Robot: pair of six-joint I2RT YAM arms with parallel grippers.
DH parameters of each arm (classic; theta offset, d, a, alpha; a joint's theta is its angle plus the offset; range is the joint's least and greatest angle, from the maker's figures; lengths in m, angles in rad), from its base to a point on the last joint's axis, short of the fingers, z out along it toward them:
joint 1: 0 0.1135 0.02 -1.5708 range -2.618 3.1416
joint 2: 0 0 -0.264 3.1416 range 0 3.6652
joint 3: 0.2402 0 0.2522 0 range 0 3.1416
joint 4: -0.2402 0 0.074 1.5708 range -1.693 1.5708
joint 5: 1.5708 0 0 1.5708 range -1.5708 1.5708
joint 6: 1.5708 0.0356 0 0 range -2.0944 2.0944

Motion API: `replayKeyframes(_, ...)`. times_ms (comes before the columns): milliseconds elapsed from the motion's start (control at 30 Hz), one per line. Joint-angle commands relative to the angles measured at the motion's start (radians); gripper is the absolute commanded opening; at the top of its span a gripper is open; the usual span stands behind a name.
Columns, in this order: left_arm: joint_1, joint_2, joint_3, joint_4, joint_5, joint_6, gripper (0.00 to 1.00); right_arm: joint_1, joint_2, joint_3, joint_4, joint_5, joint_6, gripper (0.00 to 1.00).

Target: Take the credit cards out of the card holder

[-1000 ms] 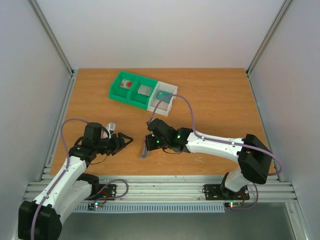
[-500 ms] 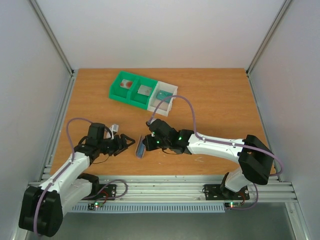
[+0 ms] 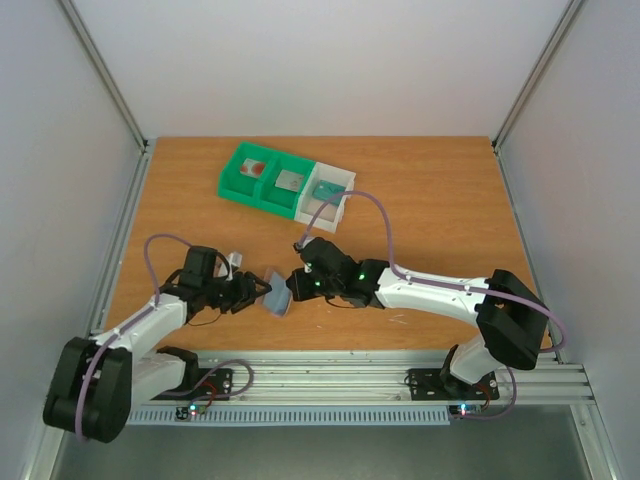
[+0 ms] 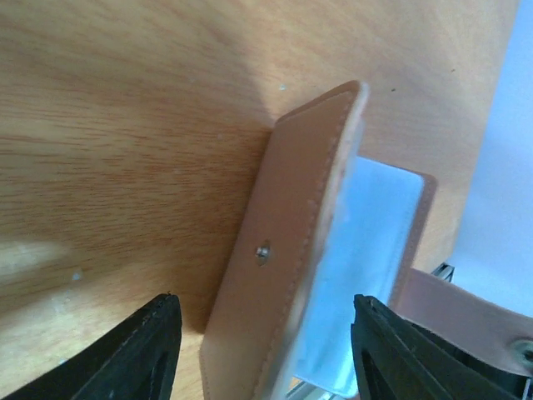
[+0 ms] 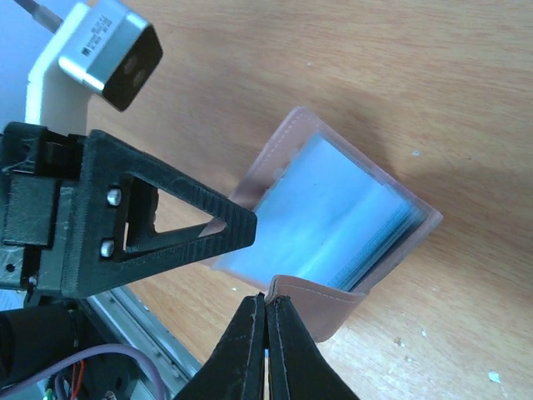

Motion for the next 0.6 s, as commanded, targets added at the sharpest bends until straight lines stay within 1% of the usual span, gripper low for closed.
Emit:
replayKeyframes(0, -0.013, 0.063, 0.013, 0.049, -0.002, 0.046, 0.53, -0.021, -0.045, -0.027, 0.007, 0.005, -0.014, 0.01)
replayKeyframes(33, -0.016, 0.074, 0.015, 0.046, -0.008, 0.05, 0.5, -0.028, -0.05, -0.032, 0.003, 0.004, -0.014, 0.01)
replayKeyframes(200, -0.031, 0.089, 0.023, 0.033, -0.036, 0.066, 0.24, -0.067, -0.07, -0.07, -0.034, 0.018, -0.027, 0.01)
replayKeyframes(267, -0.034, 0.092, 0.028, 0.031, -0.036, 0.071, 0.12, -0.085, -0.075, -0.088, -0.051, 0.026, -0.03, 0.01)
replayKeyframes(300, -0.038, 0.096, 0.031, 0.032, -0.033, 0.073, 0.03, -0.098, -0.076, -0.096, -0.059, 0.029, -0.031, 0.01)
replayKeyframes(333, -0.041, 0.099, 0.03, 0.034, -0.032, 0.074, 0.01, -0.107, -0.079, -0.104, -0.068, 0.031, -0.029, 0.02)
replayKeyframes(400, -0.05, 0.109, 0.031, 0.039, -0.03, 0.072, 0.0, -0.126, -0.078, -0.103, -0.111, 0.038, -0.013, 0.07)
replayKeyframes(567, -0.069, 0.114, 0.022, 0.066, -0.031, 0.045, 0.0, -0.13, -0.078, -0.001, -0.322, 0.028, 0.02, 0.29)
